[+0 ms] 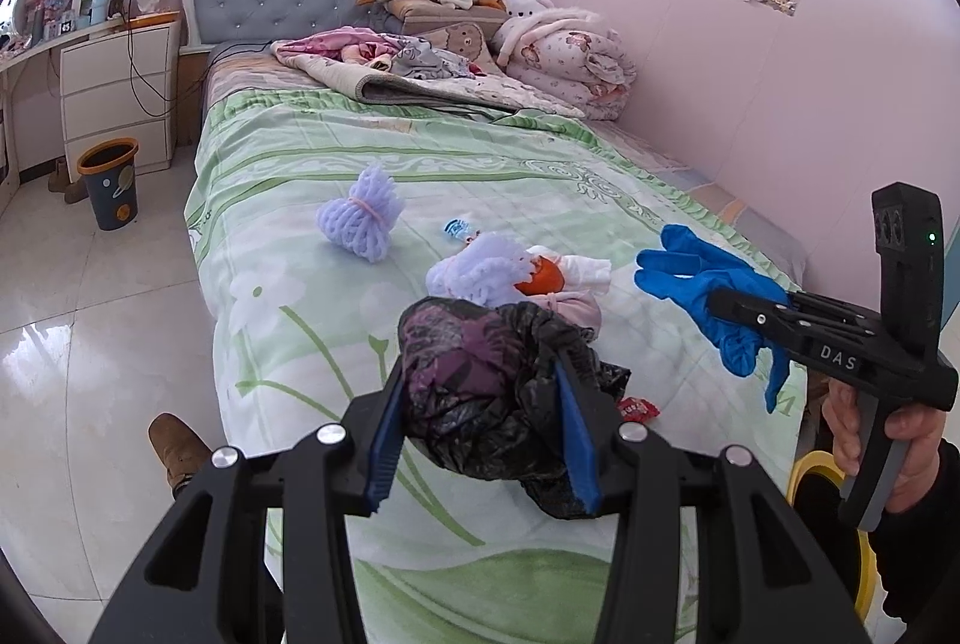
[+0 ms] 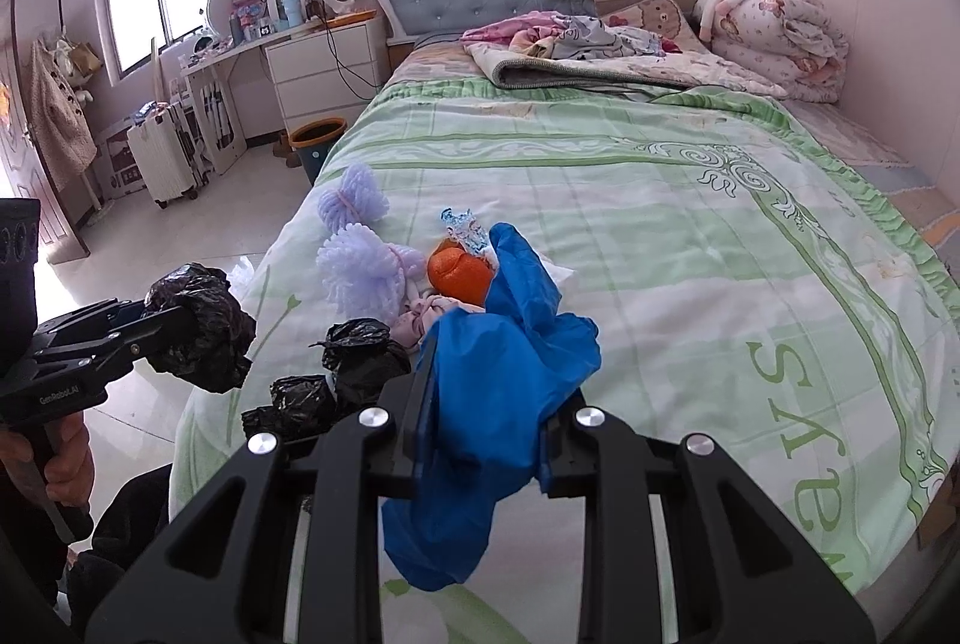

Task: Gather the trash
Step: 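Carry the glove and black bag over the yellow bin and release both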

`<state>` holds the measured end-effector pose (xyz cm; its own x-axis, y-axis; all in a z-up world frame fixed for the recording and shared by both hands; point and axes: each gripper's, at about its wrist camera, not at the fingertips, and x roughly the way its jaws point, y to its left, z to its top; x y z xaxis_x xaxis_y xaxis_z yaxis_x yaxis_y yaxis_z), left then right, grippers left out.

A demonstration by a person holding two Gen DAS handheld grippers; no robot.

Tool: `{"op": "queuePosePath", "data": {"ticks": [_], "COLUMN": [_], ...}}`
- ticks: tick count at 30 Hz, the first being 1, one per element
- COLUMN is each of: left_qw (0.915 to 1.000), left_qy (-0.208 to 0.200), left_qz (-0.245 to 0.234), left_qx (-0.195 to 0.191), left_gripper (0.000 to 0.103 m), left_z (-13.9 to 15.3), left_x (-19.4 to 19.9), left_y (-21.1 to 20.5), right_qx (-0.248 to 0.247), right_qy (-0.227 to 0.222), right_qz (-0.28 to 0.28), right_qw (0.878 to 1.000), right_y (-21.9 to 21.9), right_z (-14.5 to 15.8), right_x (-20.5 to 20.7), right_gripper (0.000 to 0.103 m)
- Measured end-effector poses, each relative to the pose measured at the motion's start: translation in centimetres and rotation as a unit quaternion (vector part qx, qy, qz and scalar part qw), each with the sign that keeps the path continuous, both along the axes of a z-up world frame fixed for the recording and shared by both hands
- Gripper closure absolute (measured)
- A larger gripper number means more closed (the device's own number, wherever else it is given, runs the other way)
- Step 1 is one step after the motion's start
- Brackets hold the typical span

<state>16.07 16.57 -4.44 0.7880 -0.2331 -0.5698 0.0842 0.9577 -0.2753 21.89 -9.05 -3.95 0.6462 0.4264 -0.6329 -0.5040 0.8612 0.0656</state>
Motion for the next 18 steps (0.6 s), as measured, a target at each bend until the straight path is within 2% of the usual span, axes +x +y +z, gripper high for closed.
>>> {"op": "queuePosePath", "data": {"ticks": [18], "left_qw": [0.9981], "left_qy": [-0.052], "left_qz": [-0.030], "left_qx": [0.013], "left_gripper": [0.060], "left_z": [4.6], "left_x": [-3.8], "left_y": [-5.1], "right_qx": [0.037], "right_qy": [-0.053], "right_qz": [-0.020], "right_qw": [0.998], "right_y": [-5.8], "right_z": [5.5], "right_x": [-6.5], "right_gripper": [0.079]}}
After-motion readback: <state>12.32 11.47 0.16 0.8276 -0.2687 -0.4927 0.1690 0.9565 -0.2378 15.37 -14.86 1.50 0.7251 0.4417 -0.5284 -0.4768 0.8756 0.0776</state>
